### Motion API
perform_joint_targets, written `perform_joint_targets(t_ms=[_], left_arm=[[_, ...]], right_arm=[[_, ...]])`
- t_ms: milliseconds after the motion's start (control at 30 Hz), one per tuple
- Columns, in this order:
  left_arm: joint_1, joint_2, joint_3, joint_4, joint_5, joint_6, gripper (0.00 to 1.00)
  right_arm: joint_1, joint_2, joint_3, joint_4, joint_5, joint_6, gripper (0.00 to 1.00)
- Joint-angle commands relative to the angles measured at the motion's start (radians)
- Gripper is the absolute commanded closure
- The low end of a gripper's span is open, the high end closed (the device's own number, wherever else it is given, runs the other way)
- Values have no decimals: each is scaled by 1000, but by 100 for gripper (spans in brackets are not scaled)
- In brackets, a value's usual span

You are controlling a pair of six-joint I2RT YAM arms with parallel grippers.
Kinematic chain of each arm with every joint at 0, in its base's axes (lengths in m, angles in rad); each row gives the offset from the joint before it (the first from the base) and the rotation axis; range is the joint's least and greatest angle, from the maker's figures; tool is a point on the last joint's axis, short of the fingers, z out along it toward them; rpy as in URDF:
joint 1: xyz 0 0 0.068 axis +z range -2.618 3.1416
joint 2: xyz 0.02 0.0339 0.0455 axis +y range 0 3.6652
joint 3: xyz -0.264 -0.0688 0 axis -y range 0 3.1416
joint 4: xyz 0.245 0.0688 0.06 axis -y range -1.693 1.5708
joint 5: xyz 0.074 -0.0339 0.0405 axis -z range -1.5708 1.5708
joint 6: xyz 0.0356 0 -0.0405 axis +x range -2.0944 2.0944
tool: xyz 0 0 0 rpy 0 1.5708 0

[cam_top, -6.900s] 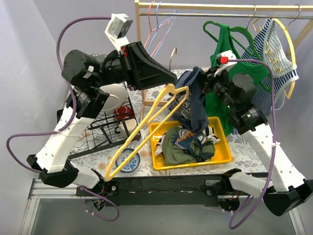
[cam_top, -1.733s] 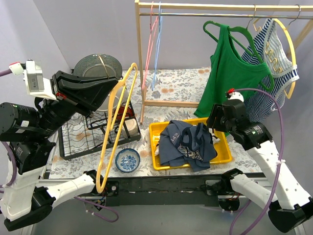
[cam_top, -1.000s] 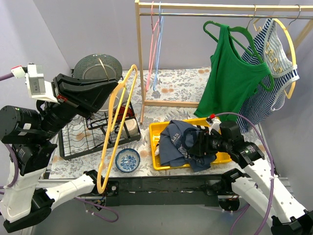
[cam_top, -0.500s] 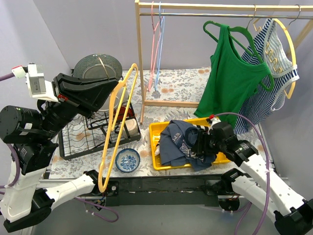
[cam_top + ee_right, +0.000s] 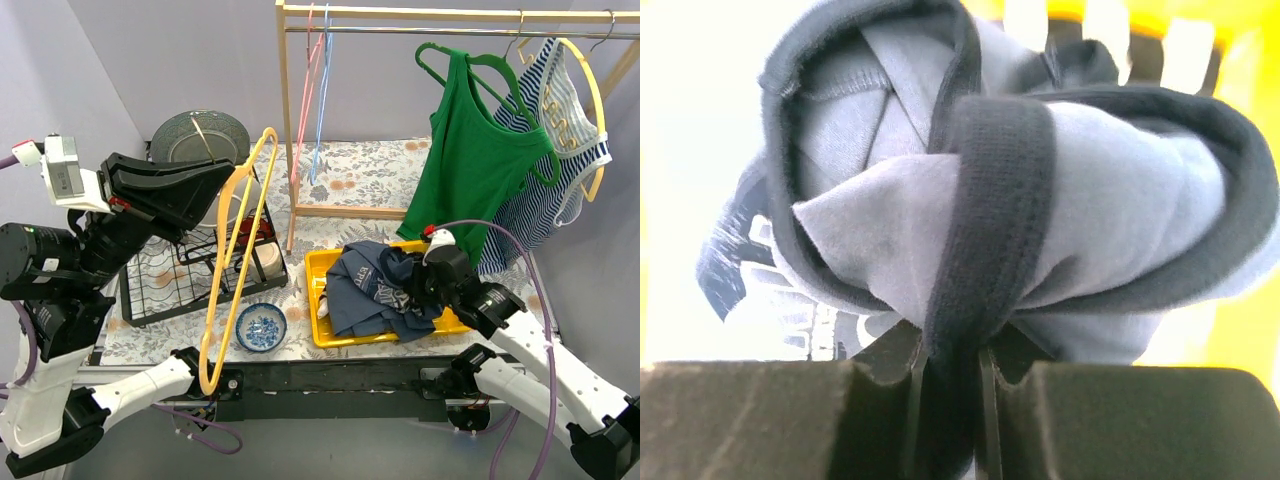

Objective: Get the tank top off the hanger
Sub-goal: Place the tank top in the bin.

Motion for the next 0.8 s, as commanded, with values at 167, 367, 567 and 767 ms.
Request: perform_joint_targets(t_ms=[167,367,567,767], left_arm=[[2,-13,10,10,-21,12,100],[2,-11,1,18,-21,7,100],[2,-5,4,19,-22,7,100],[2,-6,10,5,-33,18,100]], right_arm=[[1,-110,-55,253,149,-147,87],[3,-34,-131,212,88,45,78],[3,29,-151,155,43,158,57],[3,-18,-5,-10,106,197,33]])
